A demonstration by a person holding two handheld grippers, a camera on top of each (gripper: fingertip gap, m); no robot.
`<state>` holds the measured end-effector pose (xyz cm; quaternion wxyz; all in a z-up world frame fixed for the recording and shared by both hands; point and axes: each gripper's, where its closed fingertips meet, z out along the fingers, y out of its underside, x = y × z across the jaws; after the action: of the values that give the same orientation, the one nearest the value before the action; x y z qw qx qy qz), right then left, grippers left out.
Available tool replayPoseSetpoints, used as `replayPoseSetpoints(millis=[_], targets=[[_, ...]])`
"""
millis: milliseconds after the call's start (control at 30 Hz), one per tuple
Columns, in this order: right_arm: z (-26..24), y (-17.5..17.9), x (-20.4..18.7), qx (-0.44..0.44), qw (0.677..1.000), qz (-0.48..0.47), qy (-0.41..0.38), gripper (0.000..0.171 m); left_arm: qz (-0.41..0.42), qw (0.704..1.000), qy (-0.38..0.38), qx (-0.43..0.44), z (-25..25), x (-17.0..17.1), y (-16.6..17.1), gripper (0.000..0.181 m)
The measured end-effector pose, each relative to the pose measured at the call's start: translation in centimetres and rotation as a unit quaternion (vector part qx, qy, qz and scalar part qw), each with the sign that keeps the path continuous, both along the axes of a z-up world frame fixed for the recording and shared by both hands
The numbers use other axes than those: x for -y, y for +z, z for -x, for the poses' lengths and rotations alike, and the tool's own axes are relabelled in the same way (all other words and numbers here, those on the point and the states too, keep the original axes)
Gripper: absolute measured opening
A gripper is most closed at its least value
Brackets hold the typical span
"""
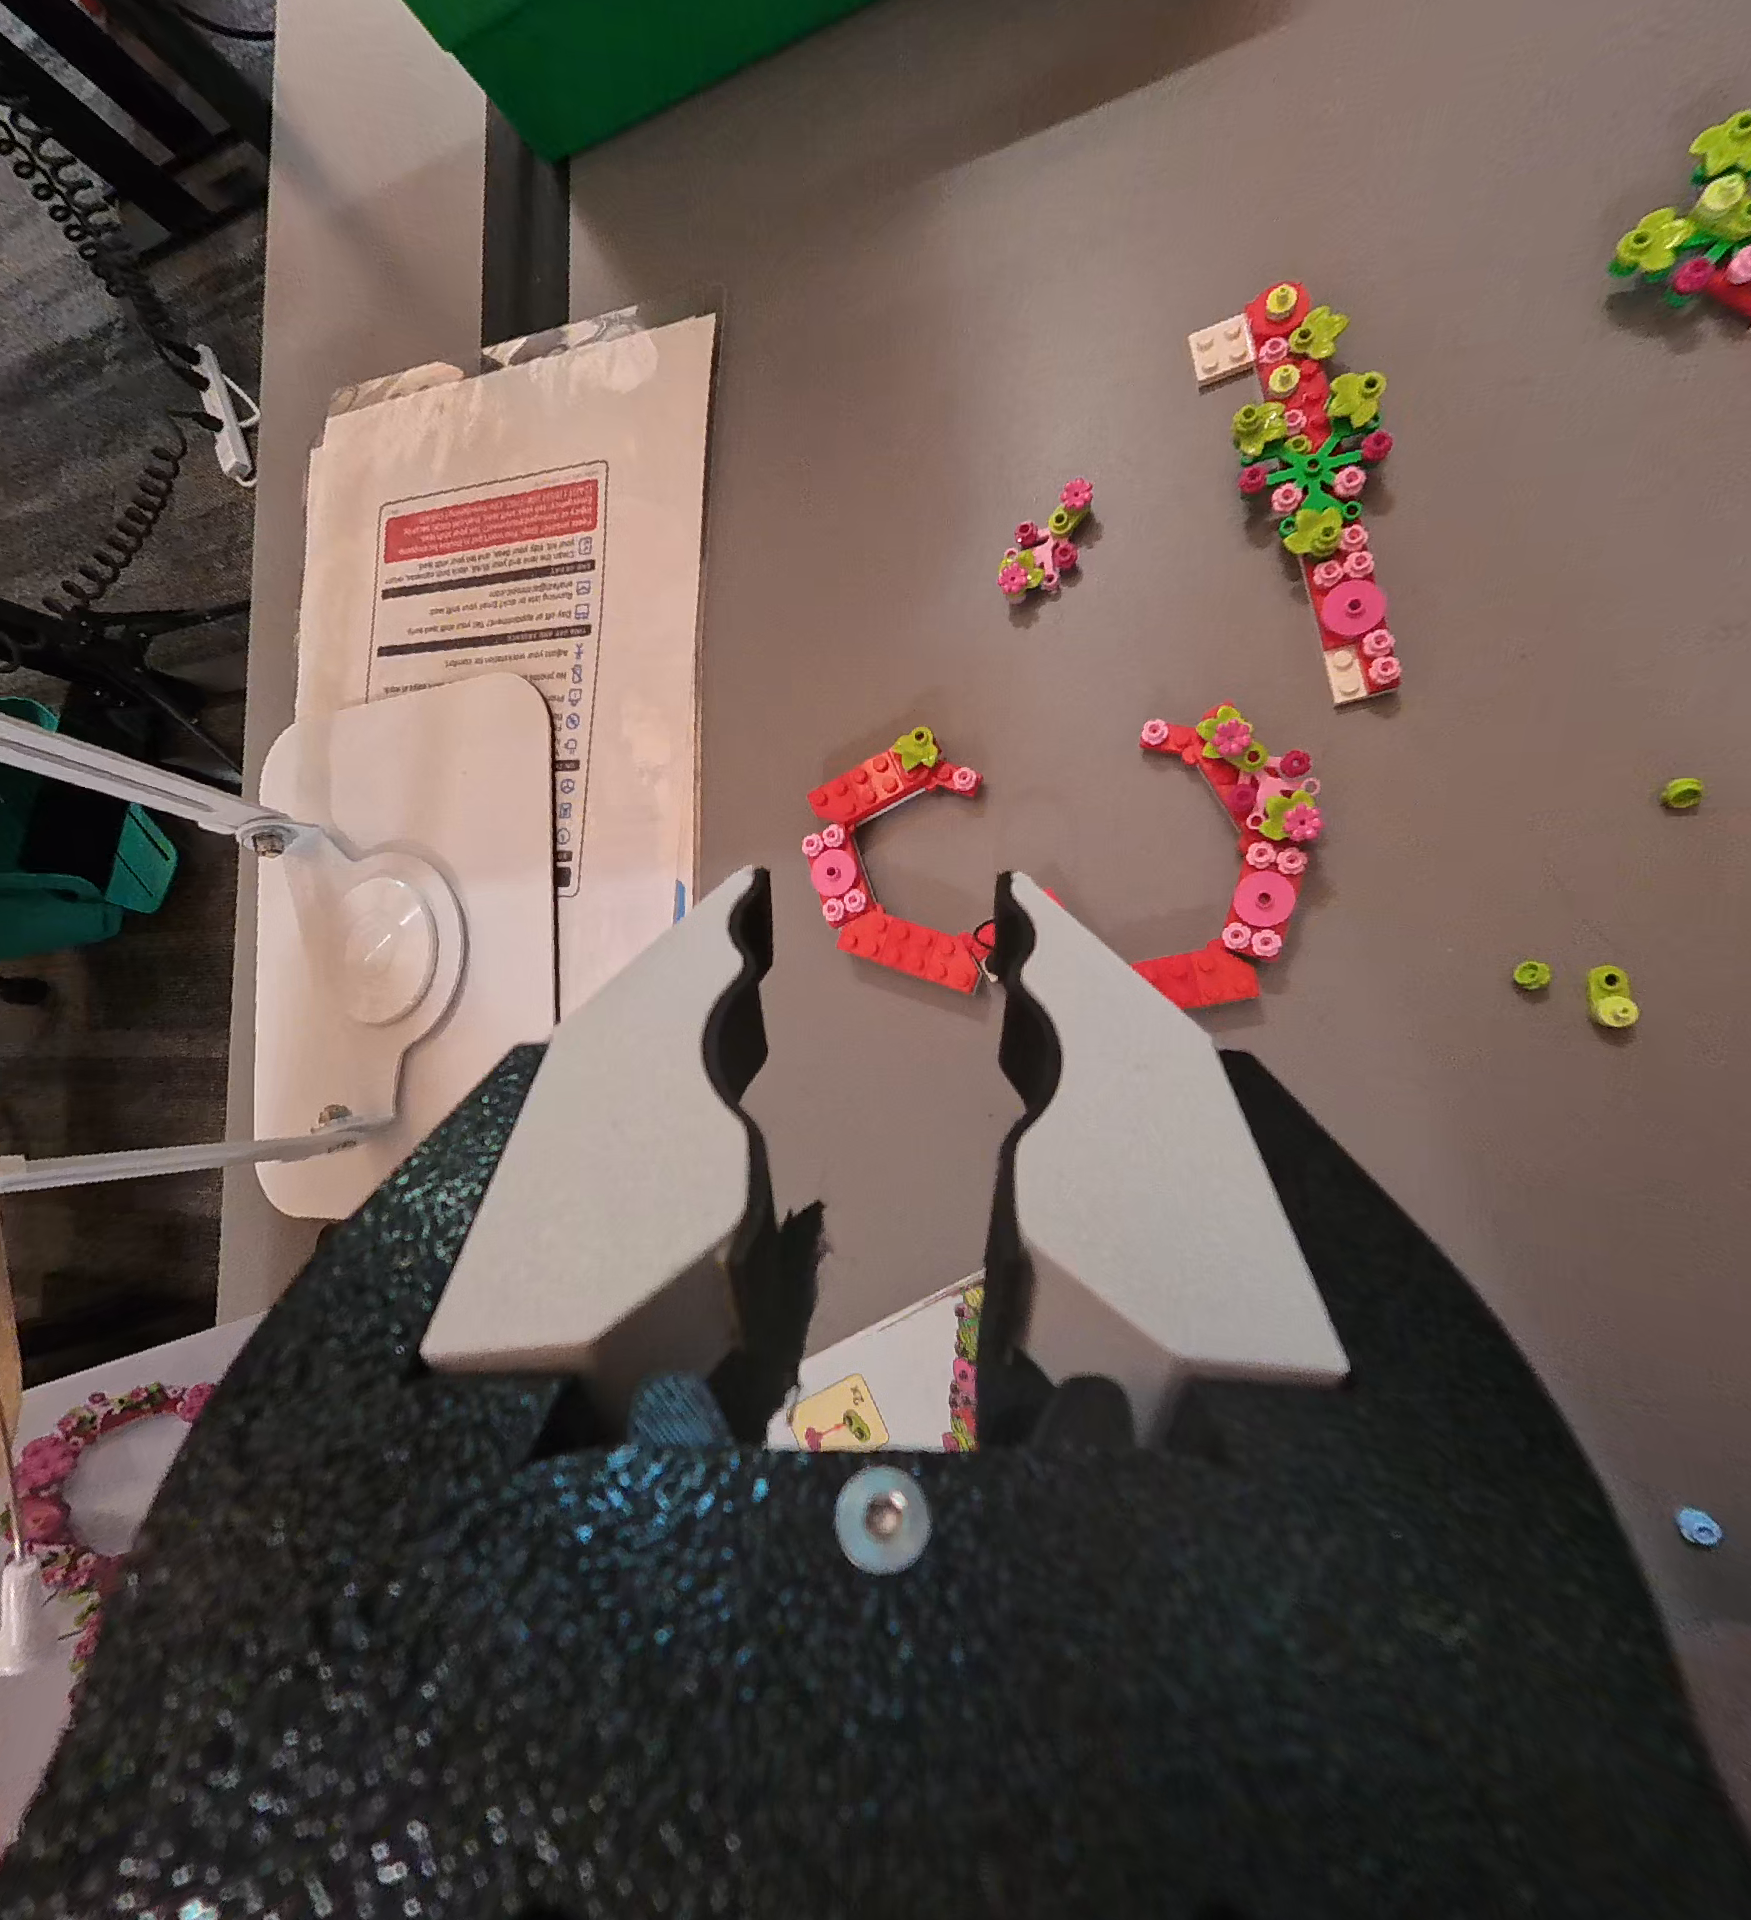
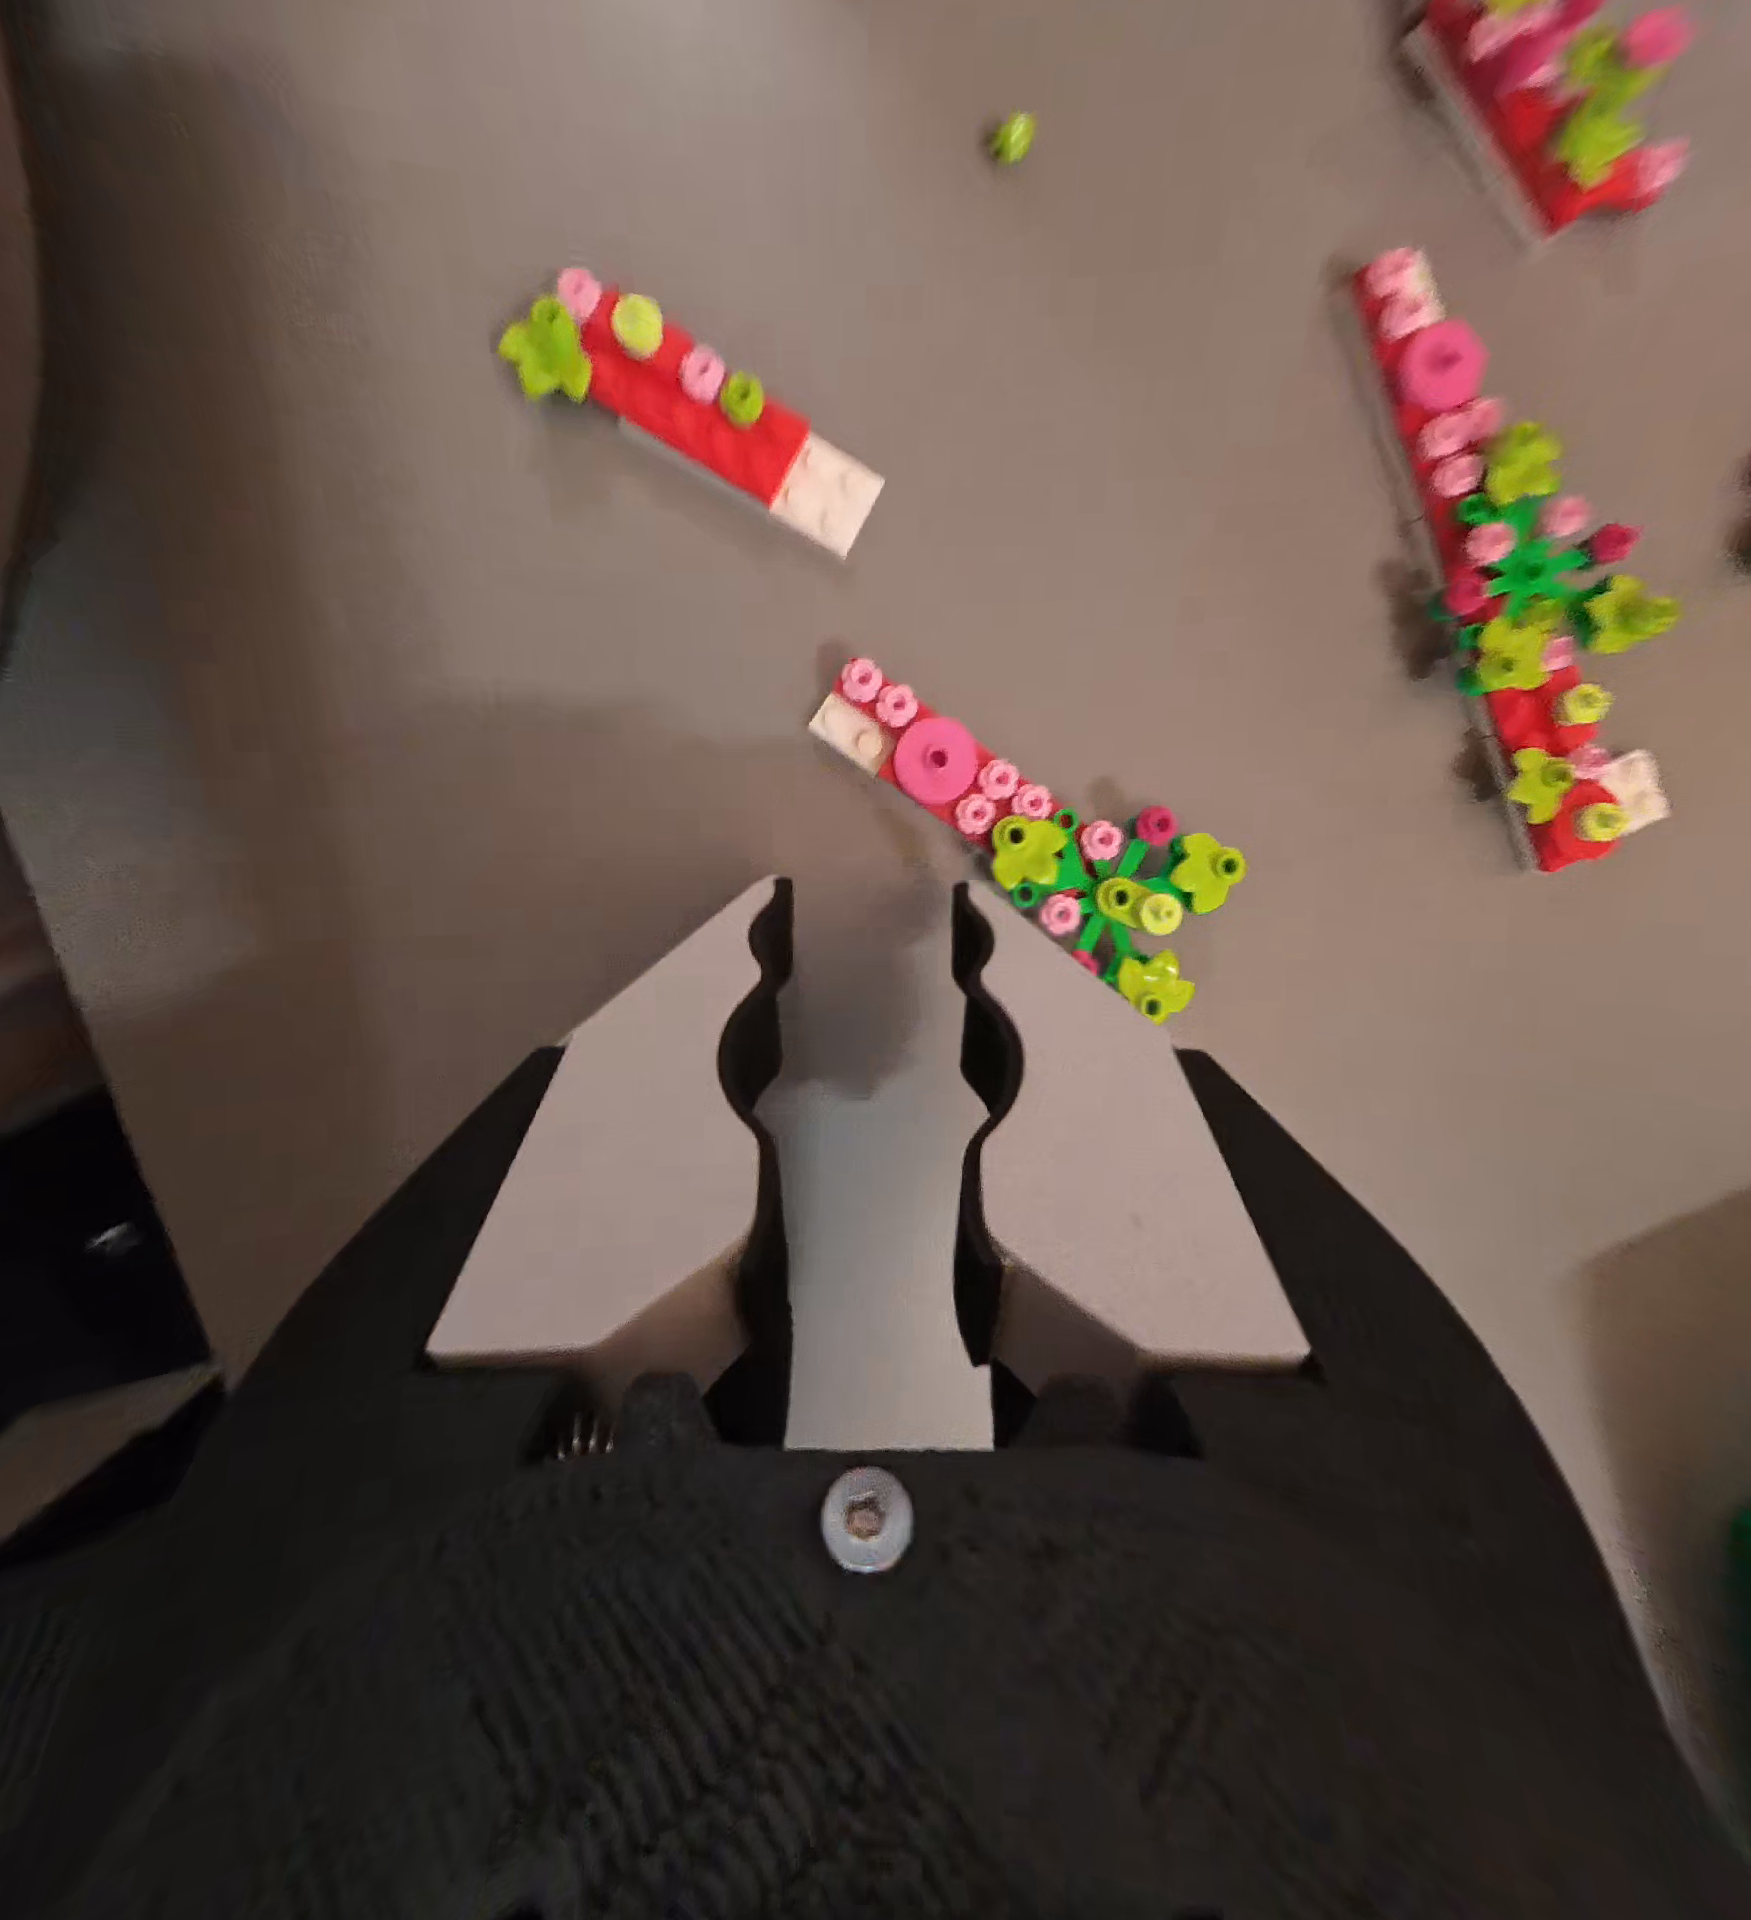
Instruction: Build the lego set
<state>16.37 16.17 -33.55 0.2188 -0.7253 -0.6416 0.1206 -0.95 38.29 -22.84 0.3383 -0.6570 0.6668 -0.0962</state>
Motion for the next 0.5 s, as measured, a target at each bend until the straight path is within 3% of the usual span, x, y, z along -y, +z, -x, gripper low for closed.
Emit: replayPoseSetpoints(millis=[133, 500], targets=[[0.5, -0.3, 1.2, -0.001, 0.998, 0.053, 0.024, 0.027, -0.001, 1.000, 0.005, 0.007, 0.4, -0.2, 0.3, 0.041], [1.8, -0.7, 1.6, -0.038, 0.997, 0.069, 0.020, 0.027, 0.003, 1.000, 0.009, 0.008, 0.6, -0.4, 0.1, 0.041]])
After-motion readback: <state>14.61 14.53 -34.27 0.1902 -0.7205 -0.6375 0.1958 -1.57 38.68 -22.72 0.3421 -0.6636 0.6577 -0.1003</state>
